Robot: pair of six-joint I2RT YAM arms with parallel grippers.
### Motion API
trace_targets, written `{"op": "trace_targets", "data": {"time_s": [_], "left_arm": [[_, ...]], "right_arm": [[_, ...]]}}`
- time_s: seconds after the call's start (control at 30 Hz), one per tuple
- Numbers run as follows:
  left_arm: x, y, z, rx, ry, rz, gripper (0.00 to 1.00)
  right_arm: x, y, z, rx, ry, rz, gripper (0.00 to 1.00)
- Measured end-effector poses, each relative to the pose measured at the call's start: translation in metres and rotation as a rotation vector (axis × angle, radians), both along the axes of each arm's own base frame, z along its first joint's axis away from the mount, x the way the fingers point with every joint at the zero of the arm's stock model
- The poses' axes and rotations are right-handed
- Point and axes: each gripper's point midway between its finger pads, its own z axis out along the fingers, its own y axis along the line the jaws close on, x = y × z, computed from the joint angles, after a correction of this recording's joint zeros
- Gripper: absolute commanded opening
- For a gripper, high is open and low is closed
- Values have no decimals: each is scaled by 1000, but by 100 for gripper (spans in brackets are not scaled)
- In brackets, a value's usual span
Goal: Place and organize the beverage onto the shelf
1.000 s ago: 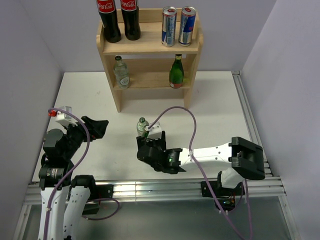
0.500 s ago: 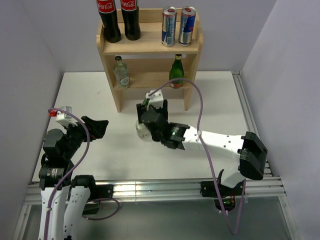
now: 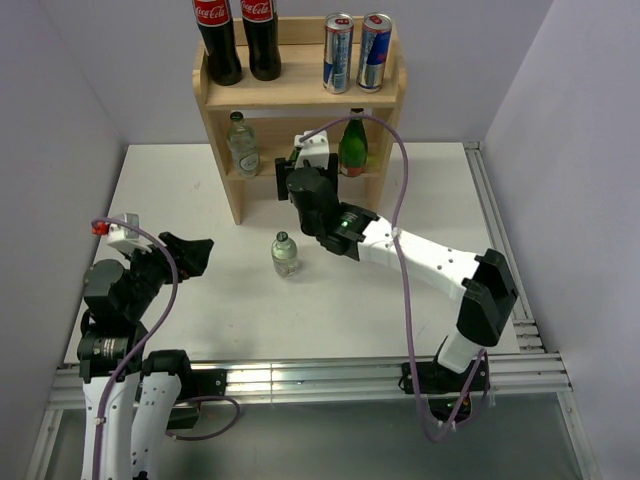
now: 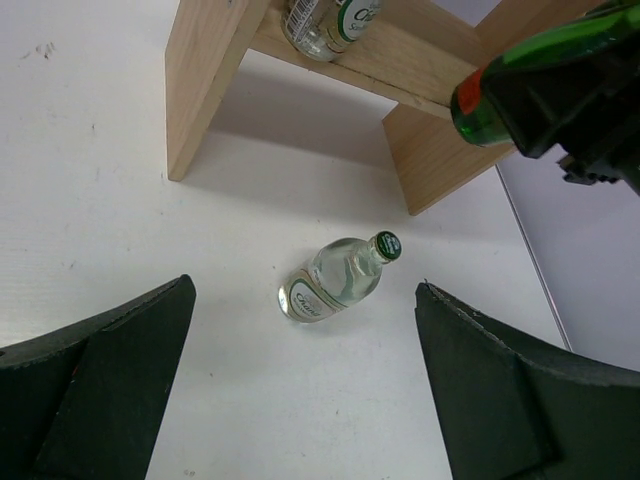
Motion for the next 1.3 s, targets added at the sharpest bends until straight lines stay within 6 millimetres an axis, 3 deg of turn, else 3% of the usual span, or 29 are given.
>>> {"op": "trace_targets", "data": {"time_s": [0.17, 0.3, 0.53, 0.83, 1.3], "left_arm": [[-1, 0, 2, 0, -8, 1, 99], [-1, 0, 2, 0, -8, 1, 99], [-1, 0, 2, 0, -8, 2, 99], [-3, 1, 4, 0, -20, 3, 99], [-3, 1, 4, 0, -21, 3, 99]], "right_arm": [[20, 8, -15, -34, 27, 2, 0], [34, -1, -25, -59, 52, -21, 0], [54, -13, -22, -56, 52, -66, 0], [68, -20, -11, -37, 35, -102, 0], [75, -28, -28, -34, 51, -145, 0]]}}
